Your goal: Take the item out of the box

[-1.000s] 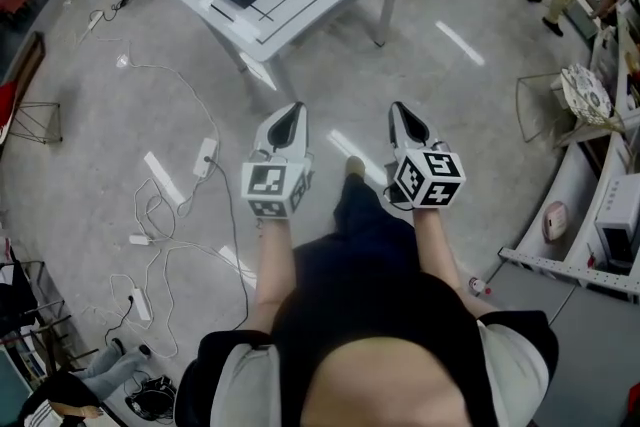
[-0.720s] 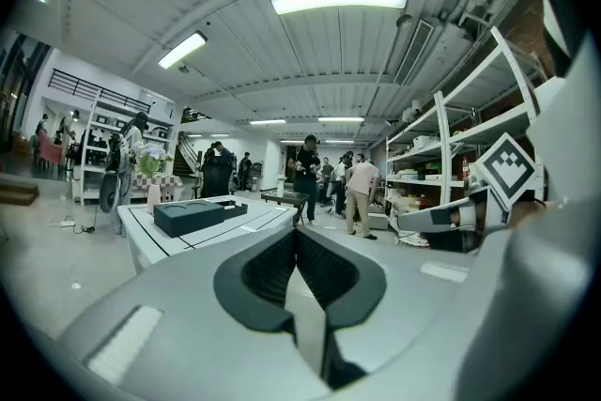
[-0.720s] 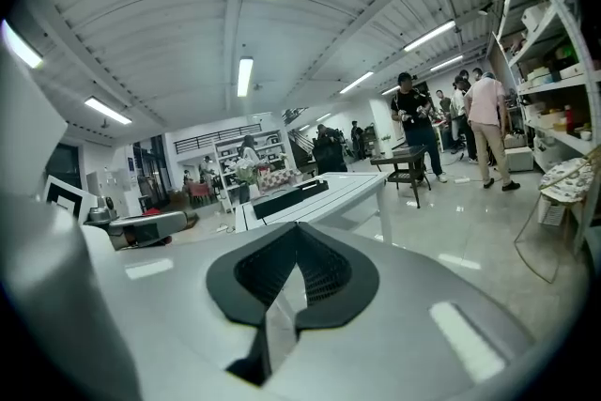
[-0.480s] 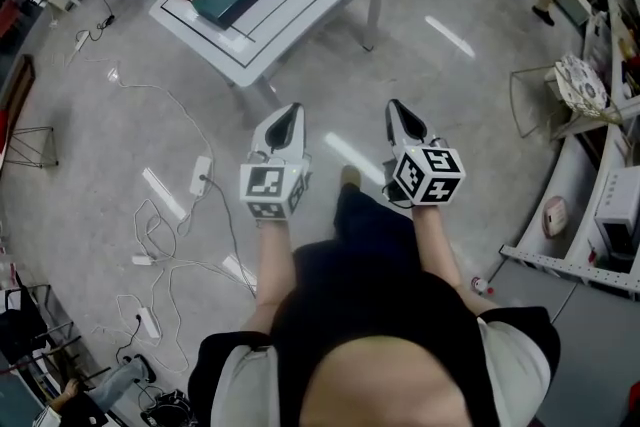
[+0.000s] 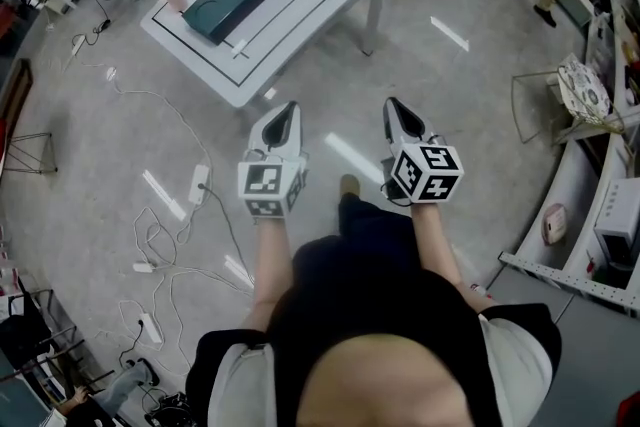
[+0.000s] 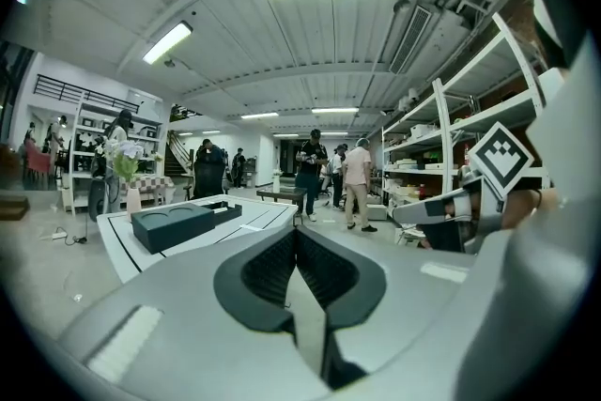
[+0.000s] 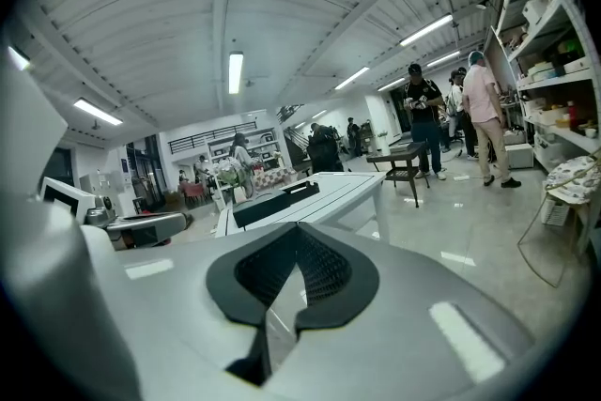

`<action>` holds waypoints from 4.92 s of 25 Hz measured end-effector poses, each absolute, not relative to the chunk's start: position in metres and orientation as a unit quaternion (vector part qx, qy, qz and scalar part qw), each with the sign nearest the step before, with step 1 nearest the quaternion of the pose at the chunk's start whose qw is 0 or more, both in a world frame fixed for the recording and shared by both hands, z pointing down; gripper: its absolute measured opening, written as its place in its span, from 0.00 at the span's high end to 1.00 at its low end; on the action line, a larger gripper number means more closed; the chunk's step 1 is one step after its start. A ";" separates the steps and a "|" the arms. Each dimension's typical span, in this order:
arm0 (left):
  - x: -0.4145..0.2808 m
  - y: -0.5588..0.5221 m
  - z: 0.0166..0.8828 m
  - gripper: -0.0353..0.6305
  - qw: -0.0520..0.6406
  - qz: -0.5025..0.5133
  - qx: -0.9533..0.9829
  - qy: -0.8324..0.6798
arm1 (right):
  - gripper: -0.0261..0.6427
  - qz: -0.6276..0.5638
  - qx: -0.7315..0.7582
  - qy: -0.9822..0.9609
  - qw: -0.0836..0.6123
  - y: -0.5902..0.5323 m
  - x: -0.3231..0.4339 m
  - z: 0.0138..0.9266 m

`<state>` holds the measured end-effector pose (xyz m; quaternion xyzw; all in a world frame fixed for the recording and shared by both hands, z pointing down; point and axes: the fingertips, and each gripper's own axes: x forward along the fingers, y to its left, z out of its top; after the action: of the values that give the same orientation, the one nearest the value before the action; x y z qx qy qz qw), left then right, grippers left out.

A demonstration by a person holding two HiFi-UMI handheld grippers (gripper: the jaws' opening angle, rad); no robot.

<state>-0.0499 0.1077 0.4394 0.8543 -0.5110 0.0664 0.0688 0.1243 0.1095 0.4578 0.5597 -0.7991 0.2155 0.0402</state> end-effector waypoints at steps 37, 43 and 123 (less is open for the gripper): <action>-0.049 -0.011 0.454 0.93 0.080 0.061 0.828 -0.552 | 0.96 0.217 0.525 -0.822 0.043 -0.023 0.131 0.468; -0.054 -0.003 0.456 0.93 0.087 0.064 0.823 -0.557 | 0.96 0.224 0.519 -0.824 0.047 -0.020 0.124 0.472; -0.130 -0.294 0.458 0.93 0.117 0.052 0.800 -0.586 | 0.96 0.223 0.487 -0.840 0.088 -0.321 0.043 0.473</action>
<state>-0.1297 -0.2941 0.4582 0.8002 -0.5859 0.0520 0.1170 0.0433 -0.3211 0.4733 0.4867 -0.8400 0.2234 0.0876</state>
